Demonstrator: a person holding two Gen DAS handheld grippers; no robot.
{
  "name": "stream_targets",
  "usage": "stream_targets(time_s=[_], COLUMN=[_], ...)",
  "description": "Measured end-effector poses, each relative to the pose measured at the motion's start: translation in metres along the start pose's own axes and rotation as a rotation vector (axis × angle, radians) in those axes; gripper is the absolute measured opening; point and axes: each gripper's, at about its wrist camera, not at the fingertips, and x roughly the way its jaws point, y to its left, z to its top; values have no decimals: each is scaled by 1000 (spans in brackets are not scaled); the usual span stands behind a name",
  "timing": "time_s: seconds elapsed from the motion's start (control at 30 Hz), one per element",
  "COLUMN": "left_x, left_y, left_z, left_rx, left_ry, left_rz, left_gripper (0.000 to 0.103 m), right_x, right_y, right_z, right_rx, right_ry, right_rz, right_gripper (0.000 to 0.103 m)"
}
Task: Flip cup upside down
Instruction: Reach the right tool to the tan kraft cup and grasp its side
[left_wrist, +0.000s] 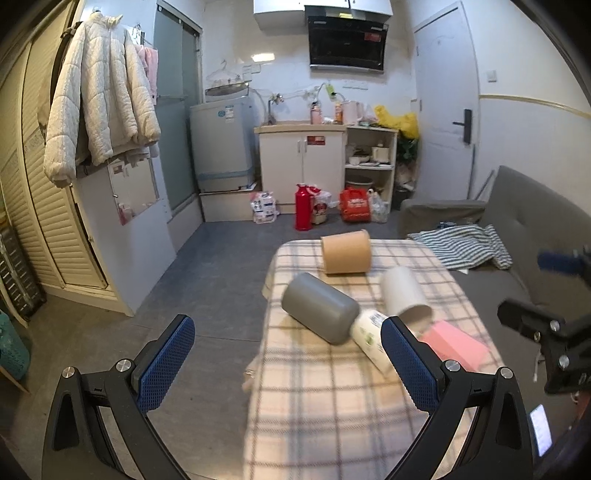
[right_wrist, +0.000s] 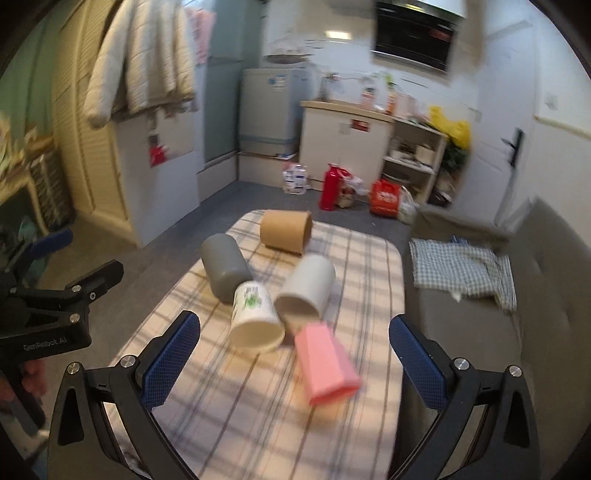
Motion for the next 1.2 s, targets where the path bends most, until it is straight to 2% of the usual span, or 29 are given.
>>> stream_targets(time_s=[0.1,0.27,0.47,0.7,0.87,1.2], left_x=[24,76,141,191,206,212], left_y=[6,18,34,48,49,45], left_z=[12,34,48,49,45,40], left_rx=[-12,-28,-69,-107,-102,-111], left_ry=[29,64,102,133,158,189], left_rz=[14,48,80,91,83,72], left_gripper=[103,103,103,103,103,103], right_x=[38,116,219,303,333,362], right_y=[0,-13,-11,6,20,24], right_z=[31,86,123,117,106,97], right_rx=[-119,-196,-375,-531,-628,-660], right_ry=[34,127,249,329,353,348], right_rz=[19,100,149,193,164,60], right_gripper=[103,103,103,103,103,100])
